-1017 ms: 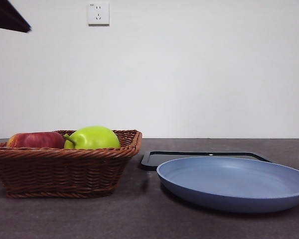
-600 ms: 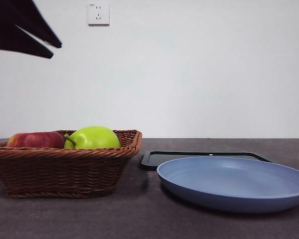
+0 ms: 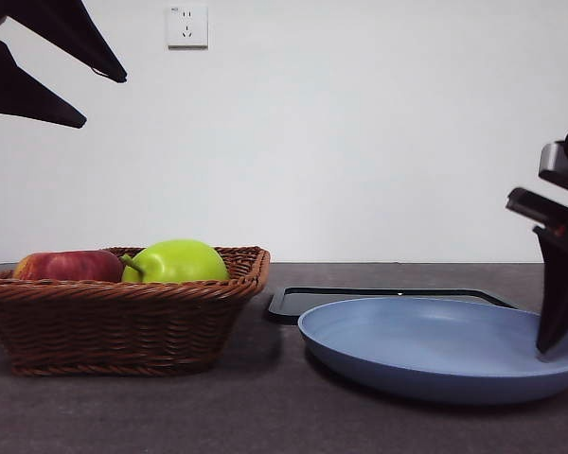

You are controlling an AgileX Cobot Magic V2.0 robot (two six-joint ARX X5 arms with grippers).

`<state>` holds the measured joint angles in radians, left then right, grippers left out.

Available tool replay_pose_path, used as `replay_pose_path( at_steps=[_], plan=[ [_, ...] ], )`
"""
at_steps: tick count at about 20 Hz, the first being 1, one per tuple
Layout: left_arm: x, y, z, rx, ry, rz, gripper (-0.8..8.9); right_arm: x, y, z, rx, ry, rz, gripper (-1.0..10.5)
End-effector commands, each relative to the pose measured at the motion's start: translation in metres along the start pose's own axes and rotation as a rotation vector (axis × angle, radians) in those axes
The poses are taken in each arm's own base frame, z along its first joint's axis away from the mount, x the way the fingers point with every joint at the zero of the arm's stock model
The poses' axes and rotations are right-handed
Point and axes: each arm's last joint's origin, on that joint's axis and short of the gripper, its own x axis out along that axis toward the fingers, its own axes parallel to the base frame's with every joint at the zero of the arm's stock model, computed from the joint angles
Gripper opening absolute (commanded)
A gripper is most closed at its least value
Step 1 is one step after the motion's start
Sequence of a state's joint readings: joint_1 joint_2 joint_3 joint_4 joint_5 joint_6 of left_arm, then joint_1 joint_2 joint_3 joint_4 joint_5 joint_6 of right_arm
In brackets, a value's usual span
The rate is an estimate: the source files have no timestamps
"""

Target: Take the lemon from the basket,put the lemon in the plate,hand out the plate

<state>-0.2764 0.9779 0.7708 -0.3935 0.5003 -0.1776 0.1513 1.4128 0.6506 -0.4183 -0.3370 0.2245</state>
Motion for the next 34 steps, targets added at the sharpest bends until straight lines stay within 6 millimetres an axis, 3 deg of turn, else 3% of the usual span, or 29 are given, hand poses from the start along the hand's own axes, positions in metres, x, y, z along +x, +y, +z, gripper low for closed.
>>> replay_pose_path(
  at_steps=[1, 3, 6, 11, 16, 21, 24, 28, 34],
  plan=[
    [0.001, -0.001, 0.003, 0.0, -0.003, -0.005, 3.25, 0.003, 0.001, 0.004, 0.002, -0.006, 0.0, 0.8],
    [0.001, -0.001, 0.003, 0.001, -0.003, -0.005, 3.25, 0.003, 0.001, 0.005, 0.007, -0.011, 0.002, 0.1],
    [0.001, -0.001, 0.003, -0.009, -0.004, -0.004, 3.26, 0.001, 0.002, 0.005, 0.014, -0.015, 0.01, 0.0],
    [0.002, -0.007, 0.006, -0.027, -0.017, -0.019, 3.97, -0.022, 0.008, -0.001, 0.002, -0.047, 0.018, 0.0],
    [0.014, -0.009, 0.038, 0.059, -0.004, 0.101, 3.97, -0.055, 0.017, -0.014, -0.023, -0.113, 0.033, 0.0],
    [0.063, -0.002, 0.078, 0.136, 0.164, 0.242, 3.97, -0.076, 0.023, -0.02, -0.054, -0.198, 0.053, 0.0],
    [0.099, 0.005, 0.088, 0.168, 0.233, 0.288, 3.97, -0.078, 0.024, -0.022, -0.054, -0.198, 0.053, 0.0],
    [0.144, 0.021, 0.082, 0.181, 0.328, 0.33, 3.97, -0.078, 0.023, -0.023, -0.058, -0.187, 0.049, 0.0],
    [0.195, 0.051, 0.046, 0.153, 0.506, 0.359, 3.97, -0.078, 0.023, -0.023, -0.06, -0.187, 0.047, 0.0]
  ],
)
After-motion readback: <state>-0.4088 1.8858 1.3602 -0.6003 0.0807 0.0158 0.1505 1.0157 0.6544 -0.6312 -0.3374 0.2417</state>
